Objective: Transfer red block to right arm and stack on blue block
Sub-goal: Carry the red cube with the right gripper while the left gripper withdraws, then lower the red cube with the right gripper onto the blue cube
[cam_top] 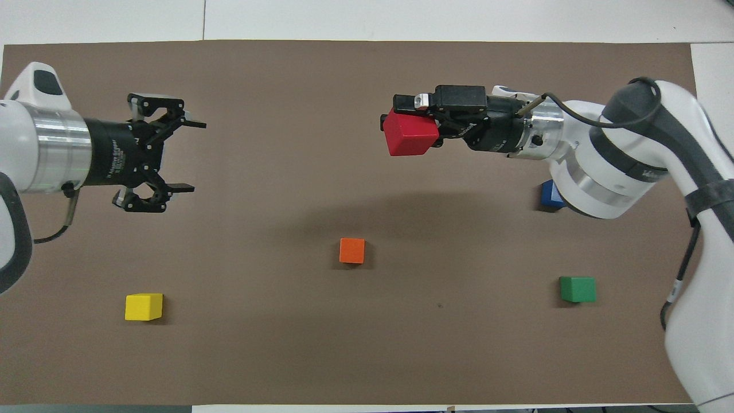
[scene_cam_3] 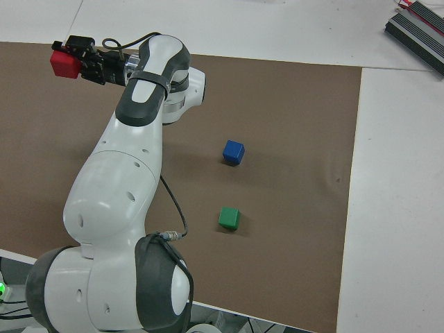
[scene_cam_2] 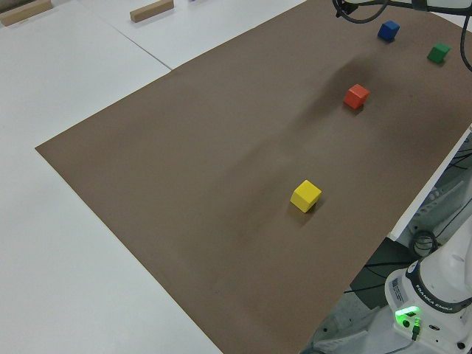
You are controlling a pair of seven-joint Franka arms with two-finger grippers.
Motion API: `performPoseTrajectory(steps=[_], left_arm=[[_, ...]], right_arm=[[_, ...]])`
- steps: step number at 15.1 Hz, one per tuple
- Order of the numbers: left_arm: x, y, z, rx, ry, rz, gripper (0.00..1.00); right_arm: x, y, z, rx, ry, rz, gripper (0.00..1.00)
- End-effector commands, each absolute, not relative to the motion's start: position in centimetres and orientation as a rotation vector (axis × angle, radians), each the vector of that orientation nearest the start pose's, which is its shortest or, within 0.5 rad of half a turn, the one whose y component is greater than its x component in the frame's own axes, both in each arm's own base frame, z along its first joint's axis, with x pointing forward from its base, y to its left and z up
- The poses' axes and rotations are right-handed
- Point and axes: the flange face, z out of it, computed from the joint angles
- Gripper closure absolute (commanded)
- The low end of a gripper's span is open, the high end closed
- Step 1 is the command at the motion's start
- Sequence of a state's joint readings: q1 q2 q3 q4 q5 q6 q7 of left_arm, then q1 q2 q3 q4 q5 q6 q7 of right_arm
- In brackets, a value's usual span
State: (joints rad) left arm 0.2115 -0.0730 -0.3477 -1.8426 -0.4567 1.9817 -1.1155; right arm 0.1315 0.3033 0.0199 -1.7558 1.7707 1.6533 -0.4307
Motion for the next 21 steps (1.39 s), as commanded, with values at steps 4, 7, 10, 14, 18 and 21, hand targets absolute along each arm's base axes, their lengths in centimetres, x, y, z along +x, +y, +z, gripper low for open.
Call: performPoseTrajectory(steps=[4,7,10,14,18,21], left_arm=[[55.0,-5.2,57.1,-3.062,-1.185,-0.169,0.0],[55.6,-3.5,57.3,-3.089,-0.903,-0.089,0.0],[54.5,-2.8,56.7,-3.094,-0.428,0.007,0.0],[53.6,-2.6,56.4,-3.082,-0.293,0.073,0.0],[52.6,-2.5,56.0,-3.057,-0.274,0.136,0.0],[52.8,-4.4,57.3,-2.995,-0.175,0.115,0.0]], right_arm=[[62.6,10.7,53.6,-1.863,0.044,0.046,1.0],[62.9,7.9,54.2,-2.058,0.03,0.042,1.0],[63.5,5.0,55.9,-2.316,0.03,-0.001,1.0],[63.8,2.6,55.5,-2.732,-0.012,-0.055,1.0],[63.5,0.7,53.6,-3.033,0.026,-0.012,1.0],[62.8,0.5,50.8,-3.137,0.042,0.048,1.0]])
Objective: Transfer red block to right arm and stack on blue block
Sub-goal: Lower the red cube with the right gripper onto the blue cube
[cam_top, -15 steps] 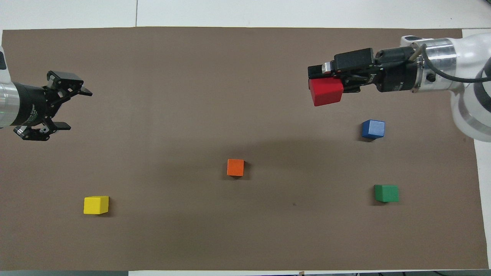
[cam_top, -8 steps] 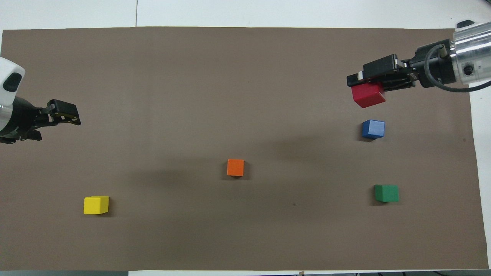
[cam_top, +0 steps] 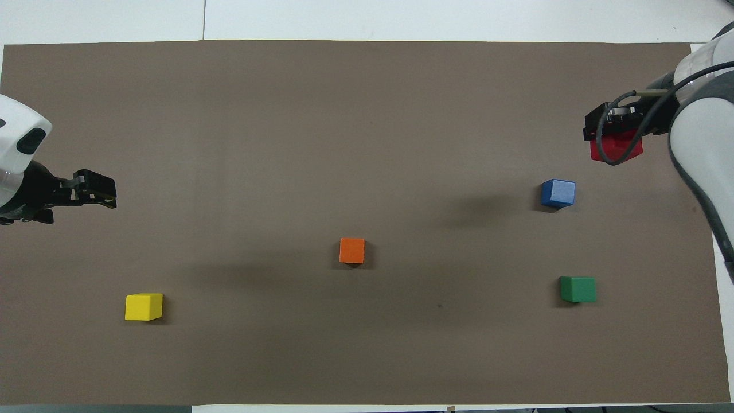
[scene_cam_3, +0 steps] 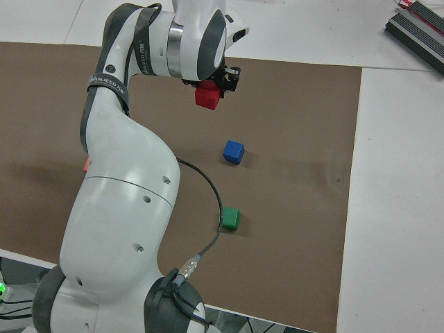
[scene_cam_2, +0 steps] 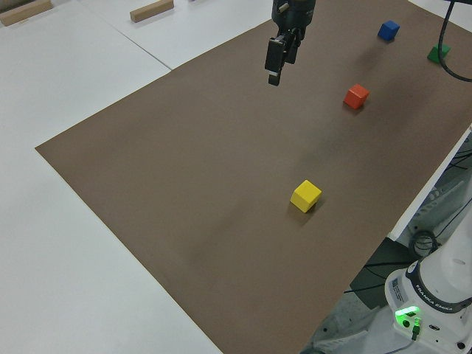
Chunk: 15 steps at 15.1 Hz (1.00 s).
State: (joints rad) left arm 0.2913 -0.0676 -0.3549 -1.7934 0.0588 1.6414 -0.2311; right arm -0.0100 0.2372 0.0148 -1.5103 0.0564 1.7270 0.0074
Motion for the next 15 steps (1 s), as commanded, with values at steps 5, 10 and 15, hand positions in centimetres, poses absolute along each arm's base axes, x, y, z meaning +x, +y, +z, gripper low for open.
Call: performPoseTrajectory(steps=[5,10,15], left_arm=[[54.4,-3.4,58.5,-3.02,-0.187,0.091,0.0],[56.5,-2.4,60.2,-3.07,-0.217,0.044,0.0],[56.6,-2.9,60.3,-3.076,-0.205,0.012,0.0]], right_arm=[[60.8,-0.1,44.1,-3.143,0.012,-0.026,1.0],[60.4,-0.1,40.4,-3.141,-0.02,-0.104,1.0],[60.2,-1.6,36.4,-3.139,0.035,-0.154,1.0]])
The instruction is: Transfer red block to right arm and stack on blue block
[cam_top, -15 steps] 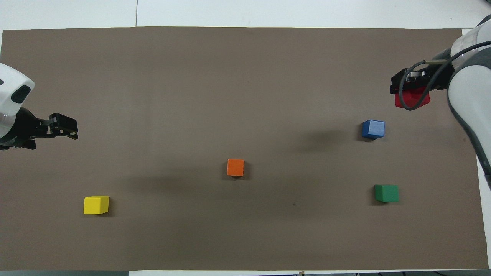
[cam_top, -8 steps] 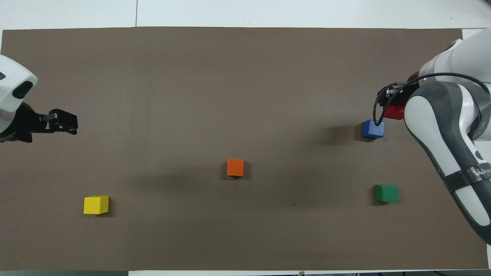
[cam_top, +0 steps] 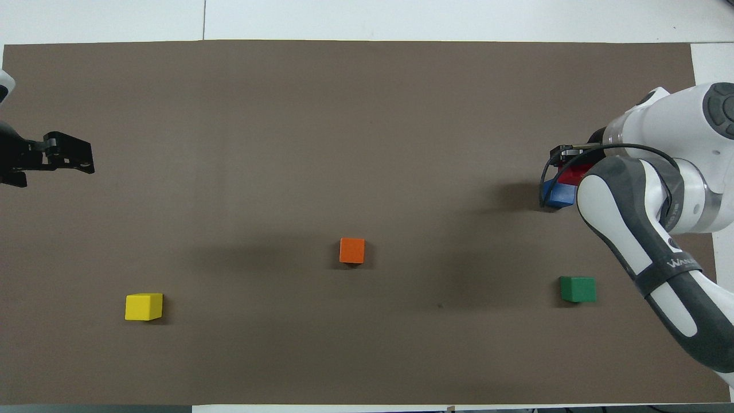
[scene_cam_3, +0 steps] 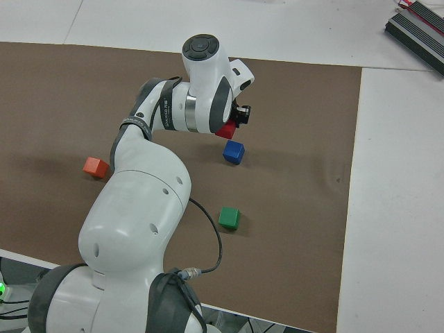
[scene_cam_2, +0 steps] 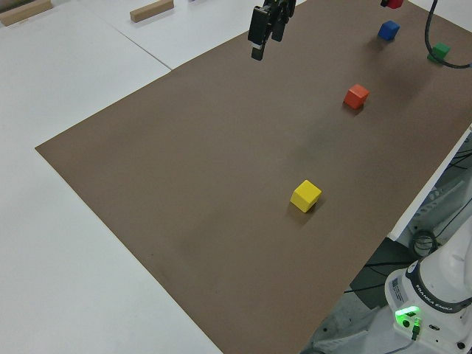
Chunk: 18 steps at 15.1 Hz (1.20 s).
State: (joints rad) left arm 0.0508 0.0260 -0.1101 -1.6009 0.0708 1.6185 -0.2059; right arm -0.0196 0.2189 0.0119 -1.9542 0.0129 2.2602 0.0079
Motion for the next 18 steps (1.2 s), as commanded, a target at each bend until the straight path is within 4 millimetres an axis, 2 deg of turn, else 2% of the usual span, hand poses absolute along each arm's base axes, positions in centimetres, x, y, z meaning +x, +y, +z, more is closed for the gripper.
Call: performPoseTrajectory(steps=[1,4,8,13,18], left_arm=[[56.5,-2.9,60.4,-3.076,-0.205,0.009,0.0],[55.8,-3.1,59.6,-3.072,-0.213,0.041,0.0],[55.6,-3.3,59.3,-3.074,-0.205,0.042,0.0],[55.9,-3.1,59.4,-3.084,-0.216,0.032,0.0],[55.6,-3.0,60.3,-3.124,-0.237,0.027,0.0]], right_arm=[[60.2,-1.9,36.0,-3.136,0.057,-0.142,1.0],[59.6,-2.4,35.4,-3.125,0.225,-0.096,1.0],[59.3,-2.2,35.1,-3.117,0.314,-0.076,1.0],[59.4,-2.2,34.6,-3.123,0.27,-0.074,1.0],[59.2,-1.7,34.4,-3.124,0.255,-0.077,1.0]])
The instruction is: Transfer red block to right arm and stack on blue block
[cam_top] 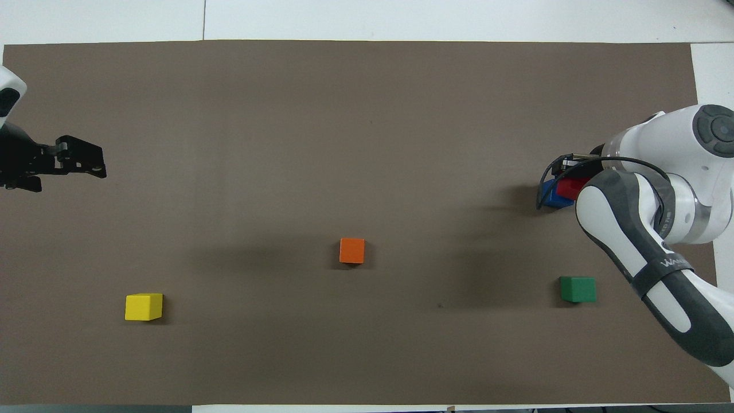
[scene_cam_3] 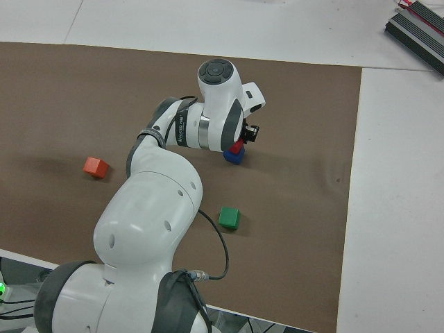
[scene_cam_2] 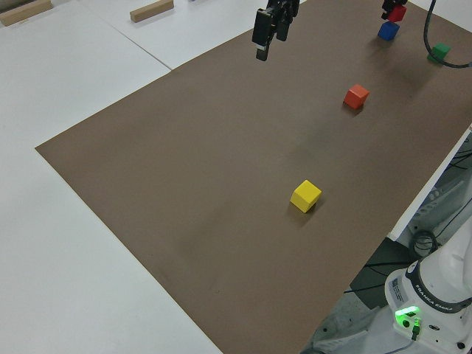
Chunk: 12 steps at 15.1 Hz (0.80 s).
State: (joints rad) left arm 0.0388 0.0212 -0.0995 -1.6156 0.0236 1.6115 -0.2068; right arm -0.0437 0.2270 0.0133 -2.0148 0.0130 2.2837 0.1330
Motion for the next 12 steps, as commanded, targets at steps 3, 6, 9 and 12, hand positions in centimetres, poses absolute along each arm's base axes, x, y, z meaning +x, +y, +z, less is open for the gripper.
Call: performPoseTrajectory(steps=[3,6,9,12], left_arm=[[55.4,-2.7,60.9,-3.126,-0.233,0.001,0.0],[55.5,-2.8,60.8,-3.127,-0.223,-0.001,0.0],[55.6,-2.6,61.1,-3.127,-0.235,-0.013,0.0],[55.4,-2.9,61.2,-3.128,-0.228,-0.02,0.0]], right_arm=[[59.2,-1.7,34.0,-3.124,0.253,-0.072,1.0],[59.2,-1.7,33.7,-3.124,0.255,-0.065,1.0],[59.4,-1.7,33.2,-3.123,0.255,-0.076,1.0],[59.4,-1.7,32.8,-3.123,0.256,-0.072,1.0]])
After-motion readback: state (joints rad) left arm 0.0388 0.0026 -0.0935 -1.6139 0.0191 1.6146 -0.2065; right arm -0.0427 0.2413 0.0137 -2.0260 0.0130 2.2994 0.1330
